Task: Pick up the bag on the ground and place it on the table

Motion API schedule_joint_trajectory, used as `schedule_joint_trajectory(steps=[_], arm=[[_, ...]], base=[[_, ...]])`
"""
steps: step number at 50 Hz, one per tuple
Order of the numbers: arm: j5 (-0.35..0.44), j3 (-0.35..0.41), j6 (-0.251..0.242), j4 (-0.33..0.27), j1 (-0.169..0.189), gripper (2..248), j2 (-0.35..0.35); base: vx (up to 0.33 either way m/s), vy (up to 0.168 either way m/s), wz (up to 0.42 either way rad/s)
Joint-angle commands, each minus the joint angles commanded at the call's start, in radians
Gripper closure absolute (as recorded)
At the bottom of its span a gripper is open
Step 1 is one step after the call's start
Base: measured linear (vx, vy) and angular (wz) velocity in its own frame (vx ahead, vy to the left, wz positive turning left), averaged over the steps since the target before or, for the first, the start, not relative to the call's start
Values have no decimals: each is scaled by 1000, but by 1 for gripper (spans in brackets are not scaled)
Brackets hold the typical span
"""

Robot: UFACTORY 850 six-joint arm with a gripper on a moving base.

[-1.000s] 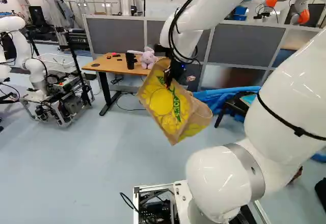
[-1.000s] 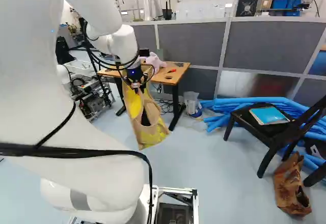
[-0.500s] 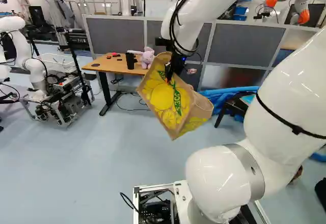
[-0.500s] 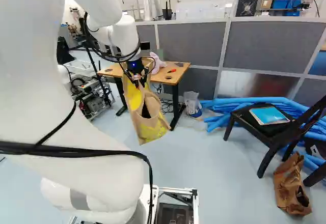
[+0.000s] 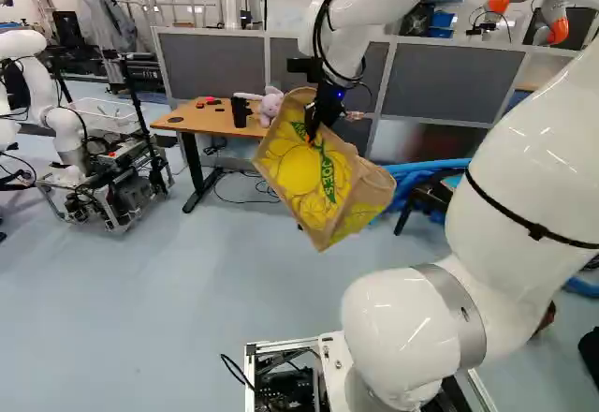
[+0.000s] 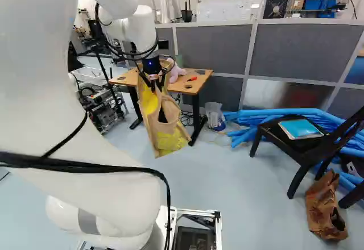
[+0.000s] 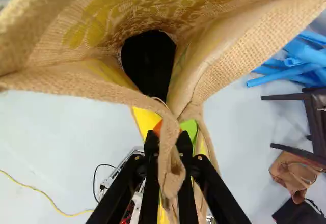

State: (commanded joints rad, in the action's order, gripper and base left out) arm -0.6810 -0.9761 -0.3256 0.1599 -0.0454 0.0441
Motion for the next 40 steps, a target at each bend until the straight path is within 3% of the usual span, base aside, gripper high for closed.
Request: schedule_joint_trajectory(steps=[27,40], arm=[[-132,-108,0,0,9,215,-29],[-204,-128,0,0,10,215,-10]], base=[[0,0,0],[0,0,0]])
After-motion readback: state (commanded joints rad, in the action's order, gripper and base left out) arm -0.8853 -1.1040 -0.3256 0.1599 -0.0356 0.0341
